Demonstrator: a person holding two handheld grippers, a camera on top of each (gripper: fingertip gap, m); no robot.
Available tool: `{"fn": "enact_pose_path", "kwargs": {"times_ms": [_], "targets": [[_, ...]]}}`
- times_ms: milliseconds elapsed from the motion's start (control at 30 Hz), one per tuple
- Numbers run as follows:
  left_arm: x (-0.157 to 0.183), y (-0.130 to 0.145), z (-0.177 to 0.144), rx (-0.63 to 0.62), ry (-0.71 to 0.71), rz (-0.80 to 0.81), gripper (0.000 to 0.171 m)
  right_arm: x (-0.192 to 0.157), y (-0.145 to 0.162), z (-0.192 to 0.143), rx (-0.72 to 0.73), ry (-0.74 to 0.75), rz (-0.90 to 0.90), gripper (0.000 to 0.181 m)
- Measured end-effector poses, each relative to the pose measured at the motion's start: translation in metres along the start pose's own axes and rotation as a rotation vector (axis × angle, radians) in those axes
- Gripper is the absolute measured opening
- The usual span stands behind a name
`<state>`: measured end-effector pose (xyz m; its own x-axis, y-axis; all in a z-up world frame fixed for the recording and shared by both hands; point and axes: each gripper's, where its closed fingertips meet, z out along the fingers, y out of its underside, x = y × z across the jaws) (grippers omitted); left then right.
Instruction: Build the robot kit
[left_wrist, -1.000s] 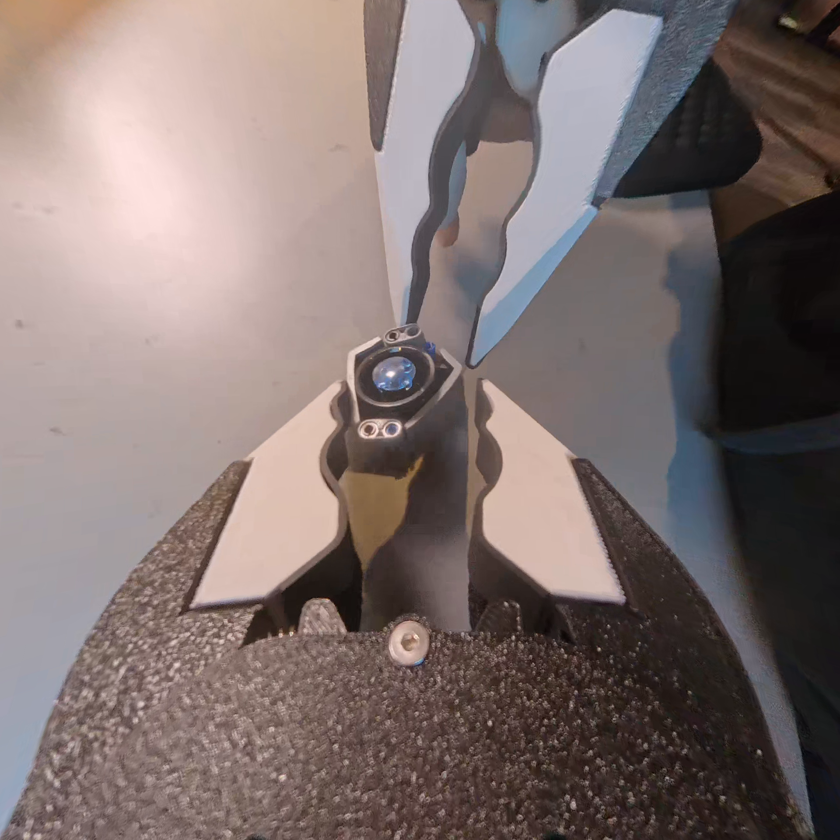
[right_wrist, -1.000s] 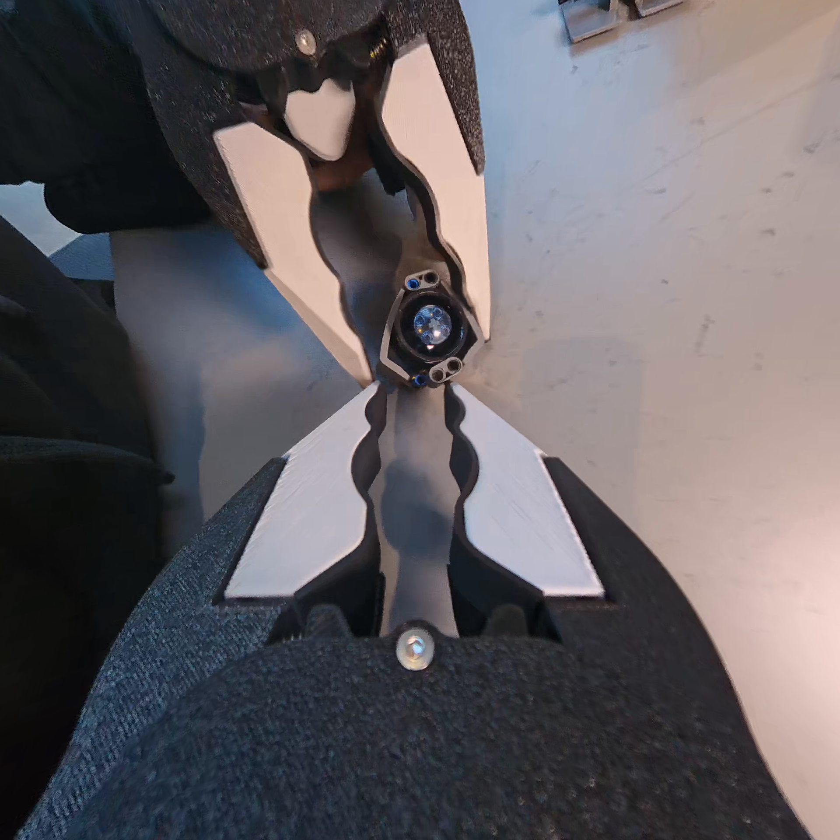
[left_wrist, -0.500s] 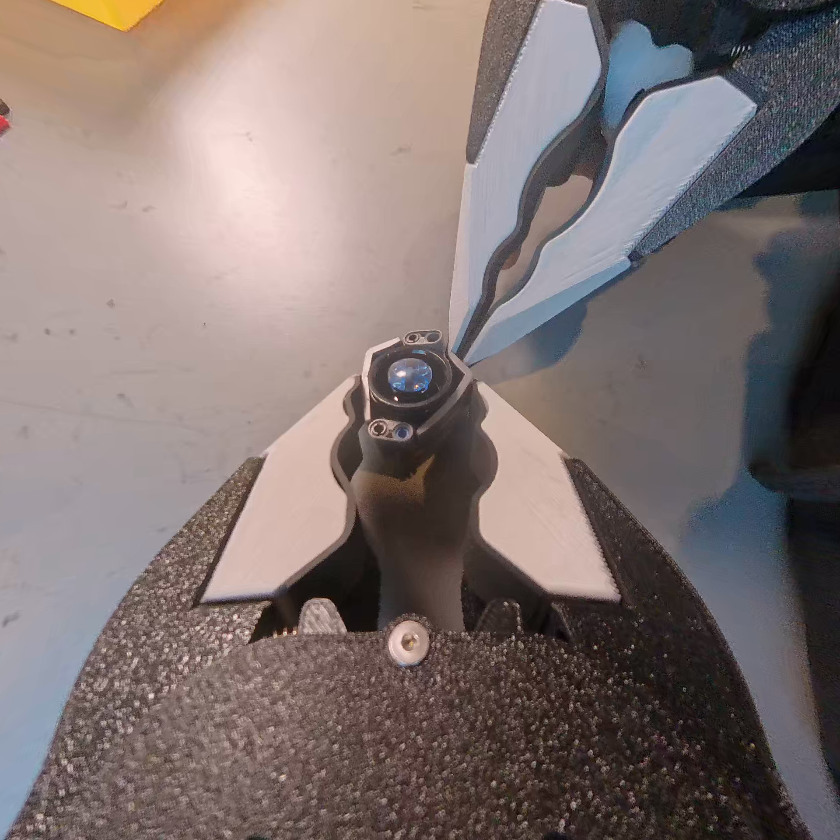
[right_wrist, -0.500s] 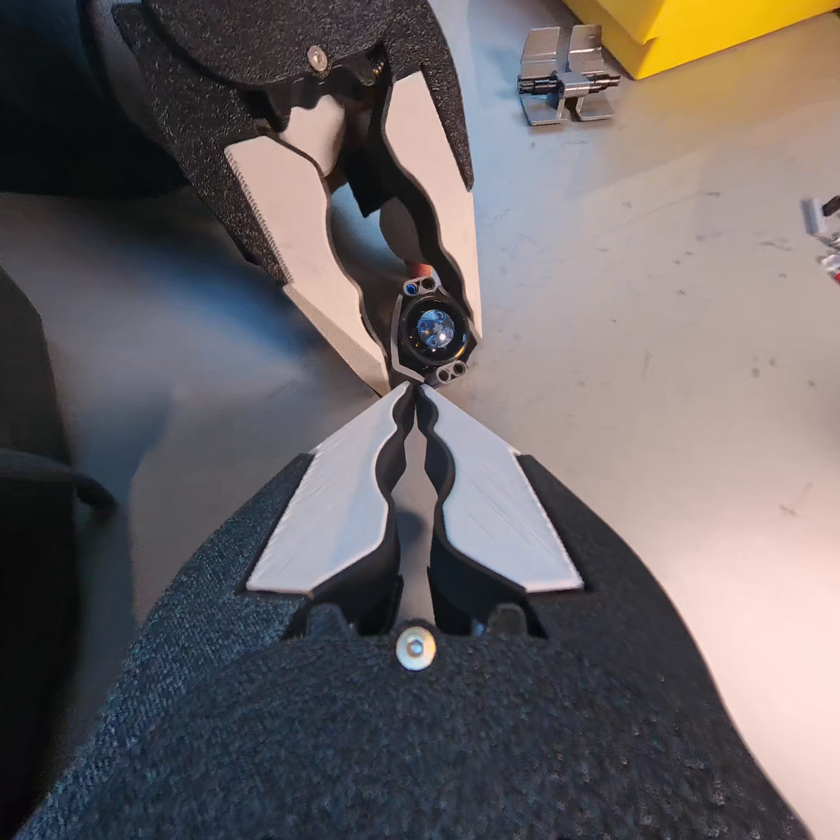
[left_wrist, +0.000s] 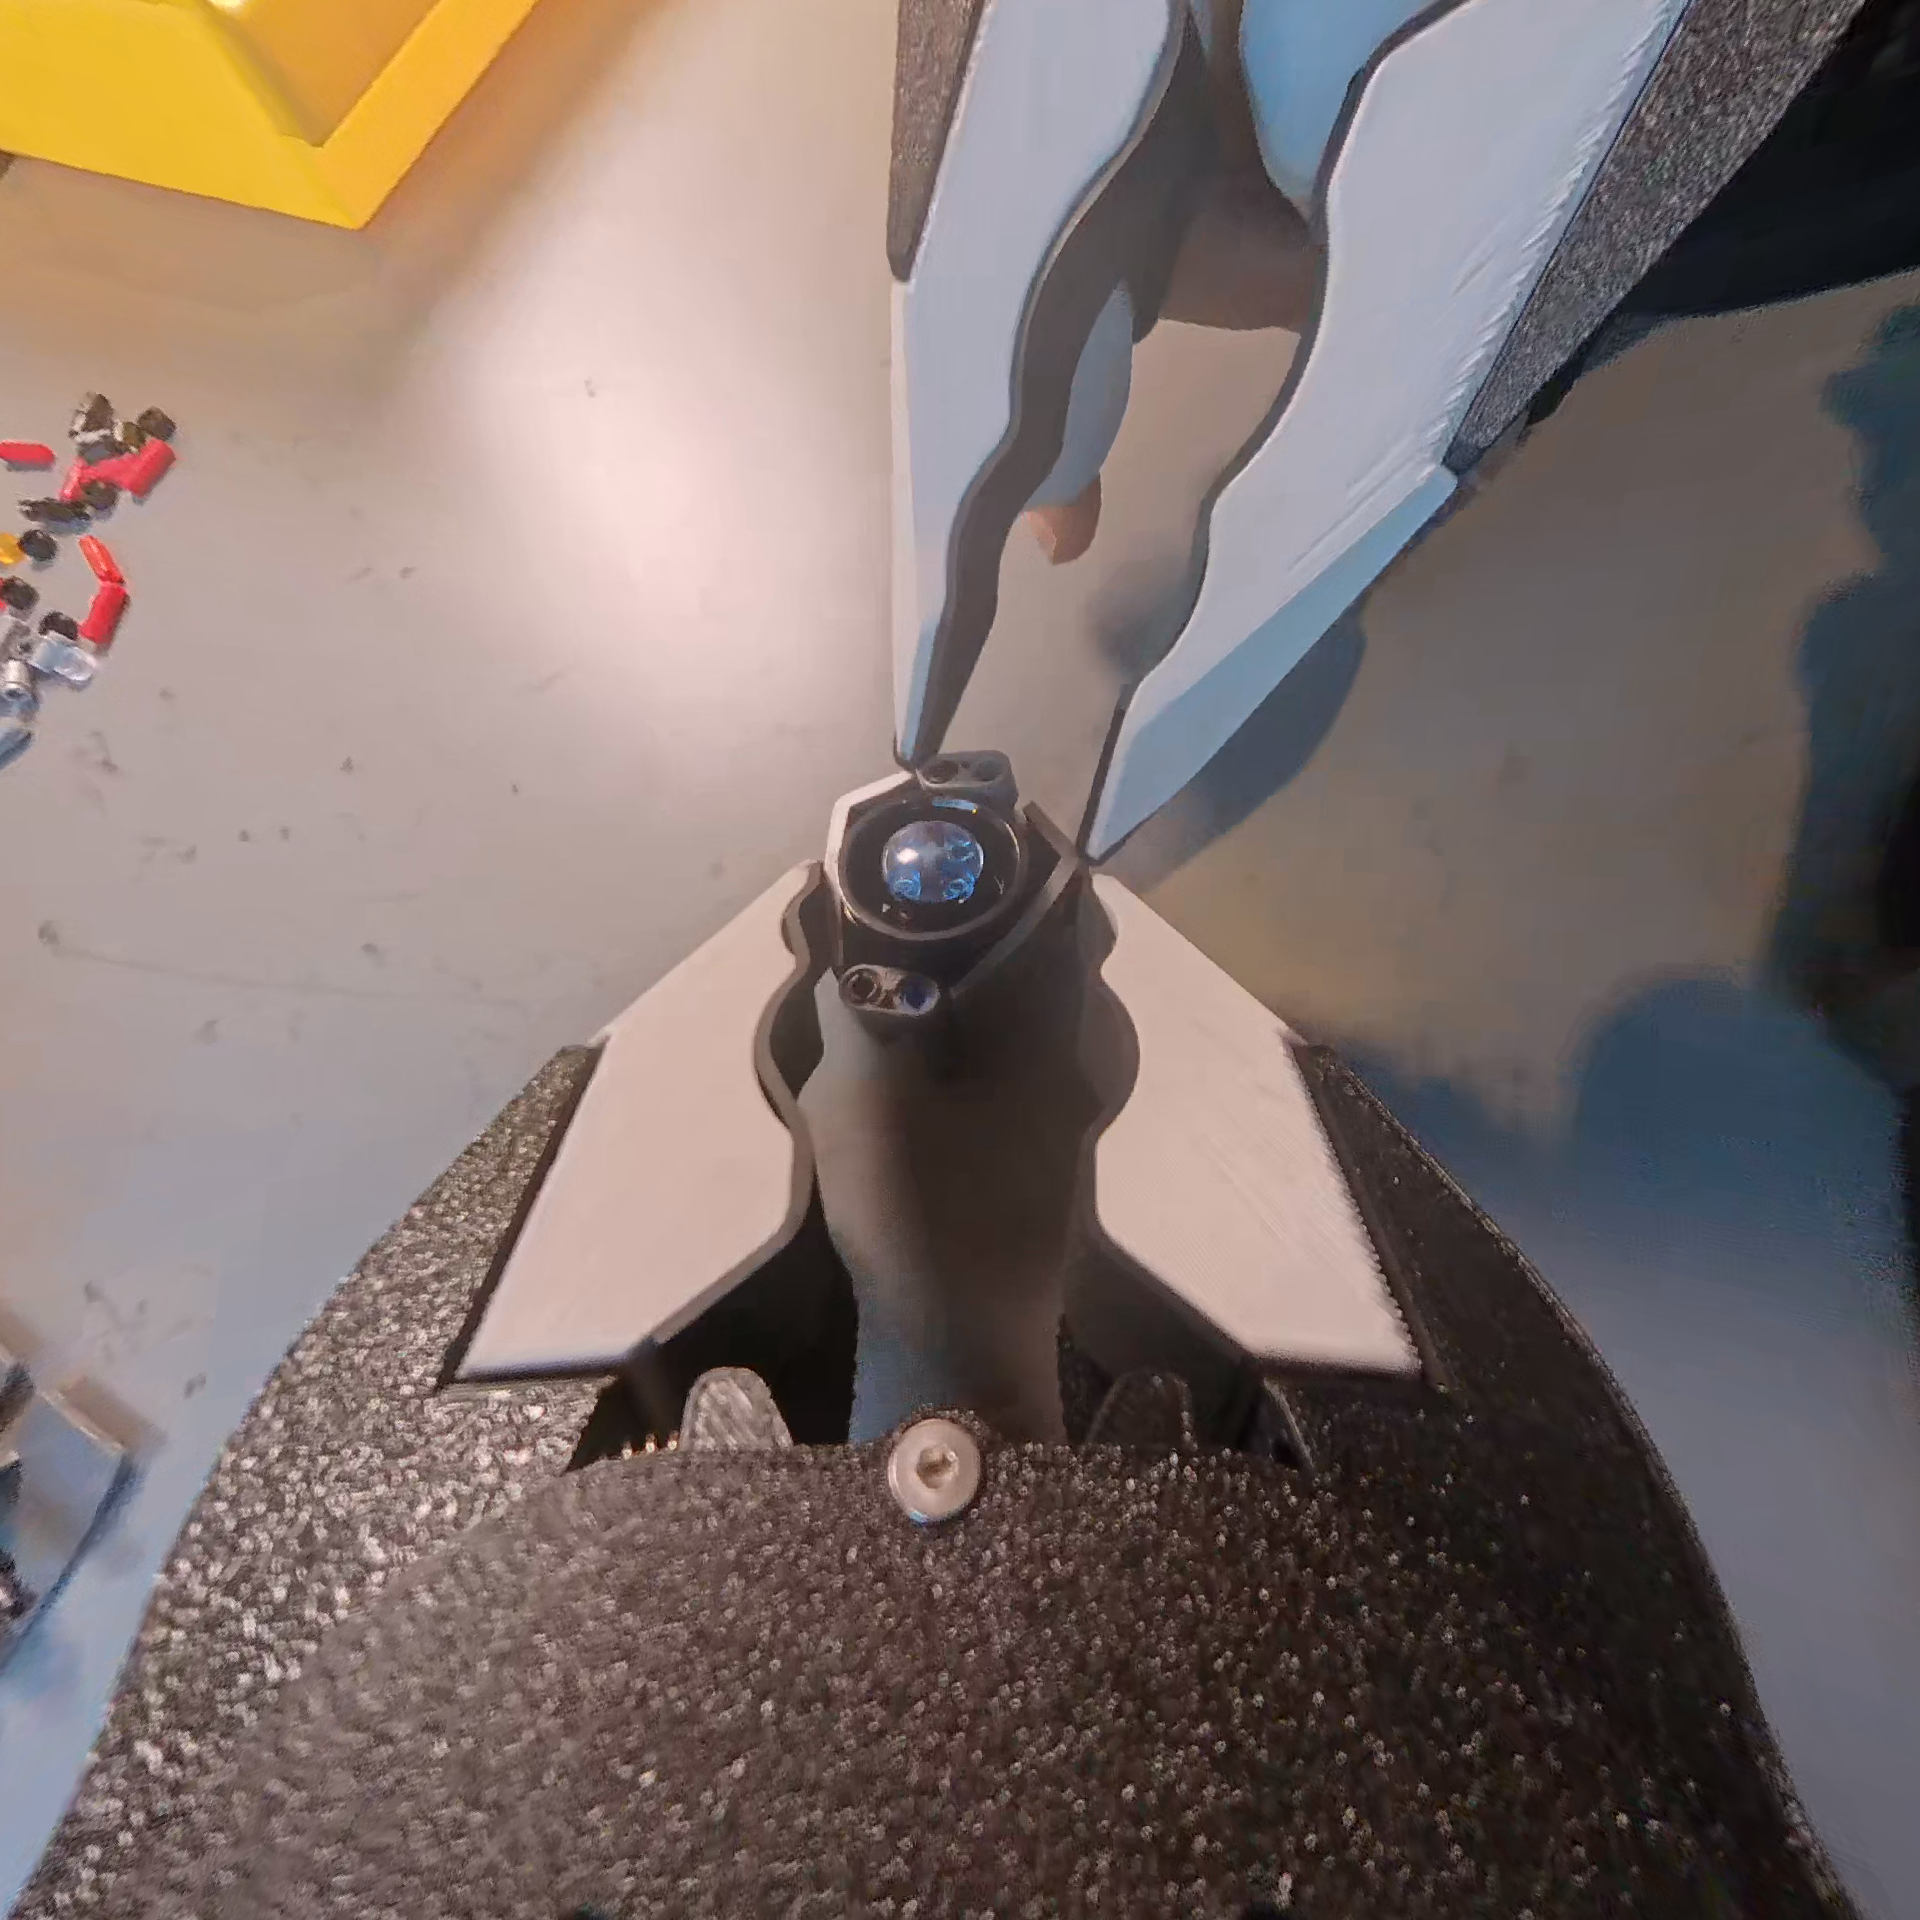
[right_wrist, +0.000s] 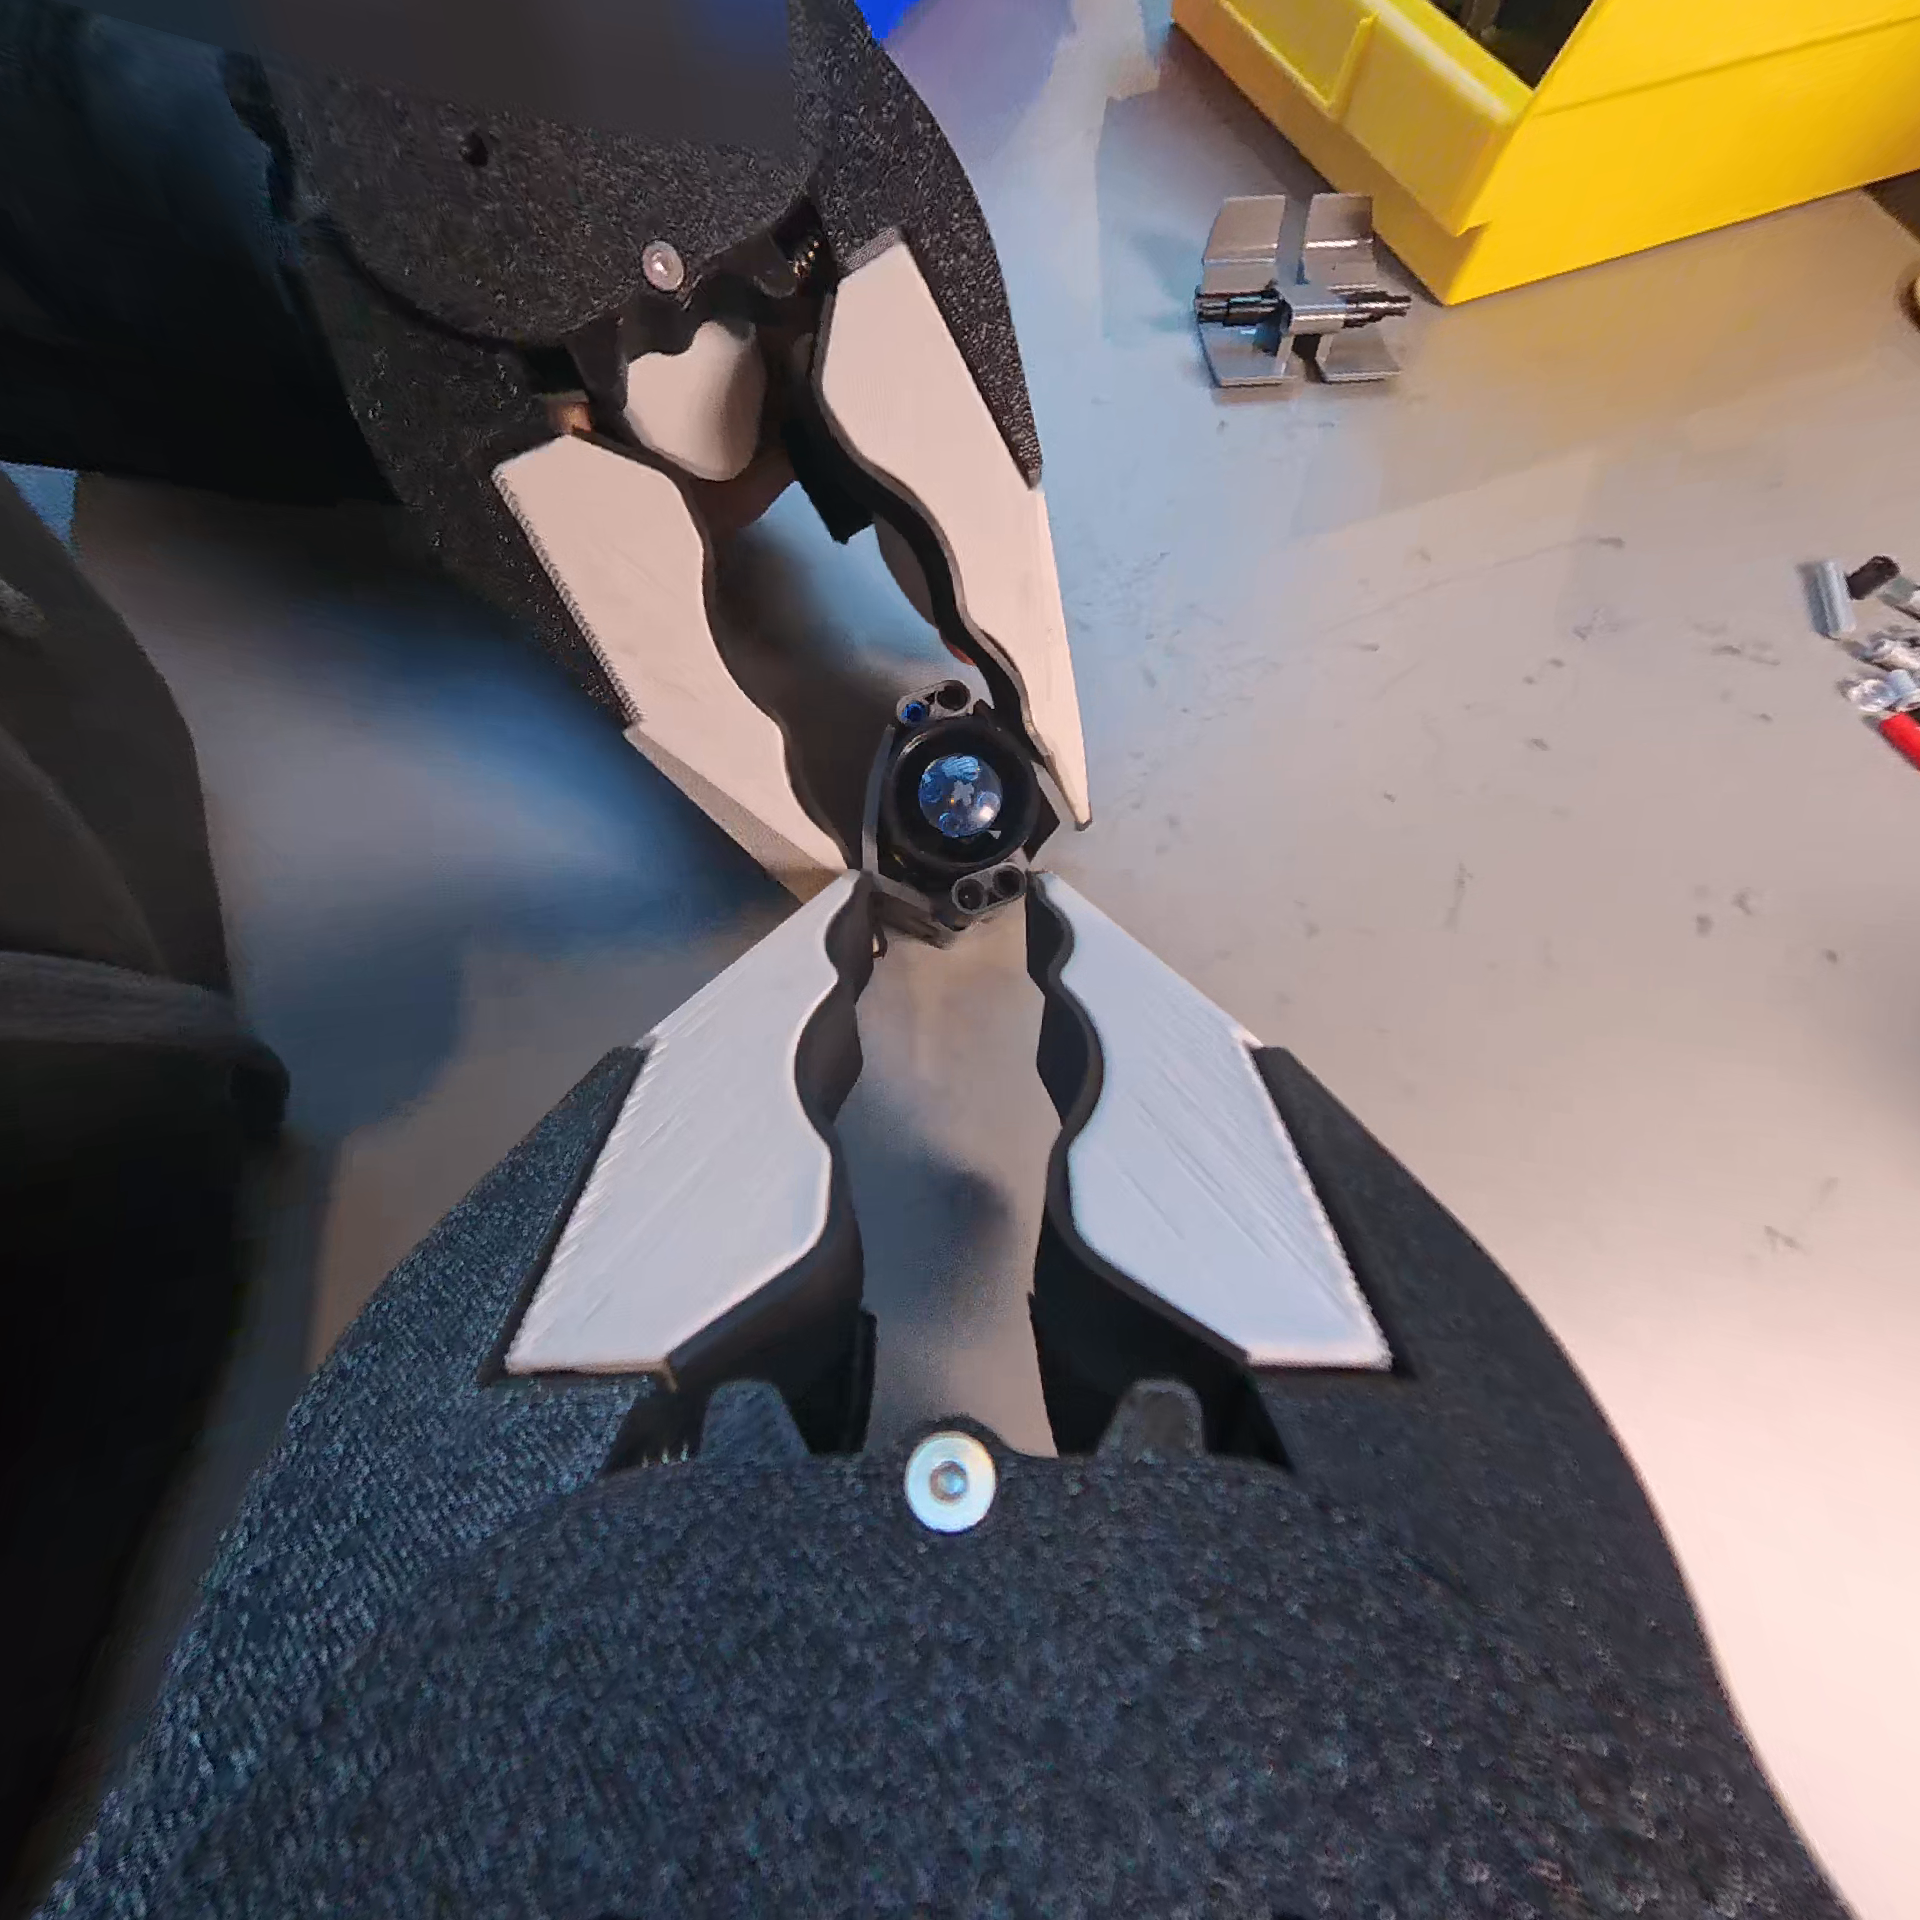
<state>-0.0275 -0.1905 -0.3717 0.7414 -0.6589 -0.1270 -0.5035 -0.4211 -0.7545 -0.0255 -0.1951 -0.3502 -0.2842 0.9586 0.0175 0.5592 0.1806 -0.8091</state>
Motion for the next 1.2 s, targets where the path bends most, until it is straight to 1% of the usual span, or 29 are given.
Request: {"fn": "enact_pose_path", "kwargs": {"times_ms": [67, 133, 200, 267, 367, 400, 433, 500, 567, 633, 700, 800, 900, 967, 1067, 1133, 1200], "targets": [[-0.002, 0.000, -0.001, 0.002, -0.033, 0.034, 0.045, 0.003, -0.001, -0.001, 0.012, 0.008, 0.008, 0.027], [-0.004, 0.000, -0.001, 0.008, -0.069, 0.074, 0.045, 0.004, -0.001, -0.002, 0.032, 0.003, 0.017, 0.029], [-0.005, -0.002, -0.003, 0.024, -0.108, 0.131, 0.045, 0.002, 0.000, -0.001, 0.029, -0.014, 0.036, 0.042], [-0.007, -0.005, -0.004, 0.030, -0.155, 0.202, 0.045, 0.002, -0.001, 0.000, 0.040, -0.020, 0.051, 0.045], [-0.008, -0.006, -0.004, 0.026, -0.203, 0.297, 0.046, 0.003, -0.004, 0.003, 0.055, -0.036, 0.067, 0.044], [-0.008, -0.006, -0.003, 0.025, -0.216, 0.321, 0.046, 0.003, -0.005, 0.004, 0.058, -0.043, 0.071, 0.042], [-0.007, -0.007, -0.004, 0.029, -0.224, 0.341, 0.045, 0.003, -0.005, 0.005, 0.055, -0.049, 0.070, 0.035], [-0.007, -0.007, -0.004, 0.029, -0.228, 0.363, 0.046, 0.003, -0.005, 0.006, 0.053, -0.054, 0.054, 0.035], [-0.005, -0.007, -0.004, 0.045, -0.204, 0.355, 0.045, 0.003, -0.003, 0.007, 0.048, -0.056, 0.030, 0.035], [-0.001, -0.008, -0.004, 0.072, -0.146, 0.313, 0.046, 0.003, -0.003, 0.007, 0.044, -0.051, 0.010, 0.034], [-0.001, -0.009, -0.007, 0.093, -0.094, 0.252, 0.051, 0.004, -0.002, 0.006, 0.045, -0.043, -0.006, 0.034], [-0.007, -0.004, -0.010, 0.081, -0.047, 0.193, 0.059, 0.006, -0.001, 0.004, 0.049, -0.026, -0.048, 0.033], [-0.009, -0.006, -0.015, 0.107, -0.004, 0.138, 0.052, 0.005, -0.003, 0.002, 0.068, 0.007, -0.125, 0.033], [-0.006, -0.003, -0.015, 0.088, 0.032, 0.113, 0.049, 0.004, -0.006, 0.001, 0.087, 0.035, -0.189, 0.032], [-0.001, 0.001, -0.013, 0.068, 0.048, 0.143, 0.037, 0.002, -0.006, 0.000, 0.089, 0.073, -0.284, 0.031], [0.001, 0.002, -0.012, 0.060, 0.036, 0.173, 0.037, 0.000, -0.005, 0.001, 0.088, 0.089, -0.334, 0.030], [0.001, 0.003, -0.012, 0.061, 0.024, 0.191, 0.037, -0.001, -0.004, 0.001, 0.087, 0.093, -0.343, 0.030]]}}
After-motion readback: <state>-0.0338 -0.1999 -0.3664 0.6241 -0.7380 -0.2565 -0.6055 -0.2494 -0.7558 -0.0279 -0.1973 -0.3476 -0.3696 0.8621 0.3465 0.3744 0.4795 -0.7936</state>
